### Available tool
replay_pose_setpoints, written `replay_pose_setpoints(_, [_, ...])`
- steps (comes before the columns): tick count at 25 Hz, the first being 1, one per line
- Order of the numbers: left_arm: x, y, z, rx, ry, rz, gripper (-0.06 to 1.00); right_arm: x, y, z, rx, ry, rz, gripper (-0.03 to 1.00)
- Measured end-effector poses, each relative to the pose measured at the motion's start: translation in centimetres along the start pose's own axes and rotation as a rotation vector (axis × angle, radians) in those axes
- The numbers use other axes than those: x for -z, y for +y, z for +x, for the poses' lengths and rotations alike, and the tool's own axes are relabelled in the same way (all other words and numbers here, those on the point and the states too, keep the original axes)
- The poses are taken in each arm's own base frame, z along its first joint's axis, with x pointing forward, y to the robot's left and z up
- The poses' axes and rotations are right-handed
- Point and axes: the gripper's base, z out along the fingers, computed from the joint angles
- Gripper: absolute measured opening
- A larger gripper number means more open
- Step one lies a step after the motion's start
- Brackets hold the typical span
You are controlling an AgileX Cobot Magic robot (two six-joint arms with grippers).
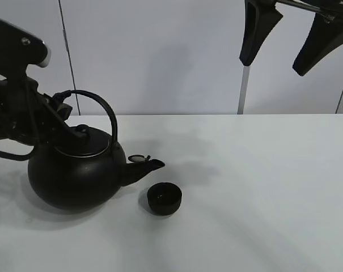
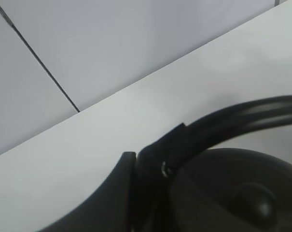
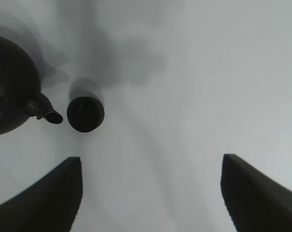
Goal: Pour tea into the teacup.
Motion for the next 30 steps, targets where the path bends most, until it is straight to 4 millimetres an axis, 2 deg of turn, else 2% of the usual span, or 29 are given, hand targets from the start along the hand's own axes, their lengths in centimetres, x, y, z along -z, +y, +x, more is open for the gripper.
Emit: replay_pose_setpoints(30, [0.0,0.0,0.0,-0.124,0.0,0.0,0.1,0.0,0.0,-0.01,0.0,-0.001,0.0,0.55])
